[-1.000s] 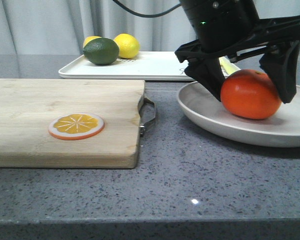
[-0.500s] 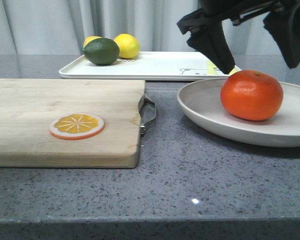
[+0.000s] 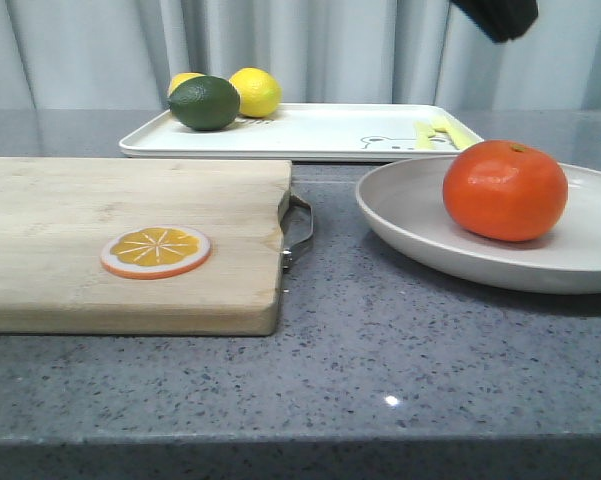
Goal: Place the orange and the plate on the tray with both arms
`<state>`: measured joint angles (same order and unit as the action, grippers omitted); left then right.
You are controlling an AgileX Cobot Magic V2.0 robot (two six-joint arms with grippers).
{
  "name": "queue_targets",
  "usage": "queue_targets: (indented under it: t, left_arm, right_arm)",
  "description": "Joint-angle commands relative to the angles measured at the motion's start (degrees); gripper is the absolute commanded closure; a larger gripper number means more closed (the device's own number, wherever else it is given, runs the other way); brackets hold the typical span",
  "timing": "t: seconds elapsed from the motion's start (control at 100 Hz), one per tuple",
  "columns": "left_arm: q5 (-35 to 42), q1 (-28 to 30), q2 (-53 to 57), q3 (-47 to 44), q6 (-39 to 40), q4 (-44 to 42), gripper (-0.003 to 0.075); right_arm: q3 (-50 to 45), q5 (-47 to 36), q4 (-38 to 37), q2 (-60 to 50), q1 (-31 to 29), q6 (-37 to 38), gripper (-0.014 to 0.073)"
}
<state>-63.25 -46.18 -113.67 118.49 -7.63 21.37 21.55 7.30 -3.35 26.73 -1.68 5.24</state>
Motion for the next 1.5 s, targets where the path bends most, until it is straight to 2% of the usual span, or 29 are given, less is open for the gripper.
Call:
queue_targets:
  t: [0.0,0.11,0.32,0.72,0.91,1.19,1.36,1.43,1.49]
  left_arm:
    - [3.78,0.04,4.96,0.96,-0.42,1.58,0.0741]
    - [7.04,0.04,7.32,-3.77,-0.42,1.33,0.0741]
    - [16.91,0.04,16.75,-18.57,-1.8,0.41,0.0741]
    - [33.79,0.13,41.5,-50.24,-3.11,-0.89,0.0741]
    - [38.72,0.13,53.1,-62.47,-3.11,-0.89,0.0741]
    - [43.78,0.13,68.42,-75.13,-3.11,-1.15,0.0741]
    - [44.25,0.13,74.98,-79.15,-3.11,-1.38,0.0741]
    - [44.13,0.13,76.57,-80.16,-3.11,-1.38,0.0741]
    - [44.01,0.13,77.32,-80.56,-3.11,-1.38,0.0741]
  right_arm:
    - [1.79,-3.85,-0.04,0.68,0.16,0.13,0.065]
    - [1.79,-3.85,-0.04,0.68,0.16,0.13,0.065]
    - [1.79,-3.87,-0.04,0.68,0.53,0.13,0.065]
    - [1.79,-3.76,-0.04,0.68,1.84,0.13,0.065]
    - [1.79,-3.83,-0.04,0.68,1.84,0.13,0.065]
    - [1.79,-3.7,-0.04,0.68,1.84,0.13,0.065]
    - [3.0,-0.82,-0.1,2.05,1.84,0.13,0.0645]
    - [4.63,2.27,-0.1,3.9,1.84,0.13,0.0609]
    - [6.47,5.88,-0.1,6.12,1.84,0.13,0.0532]
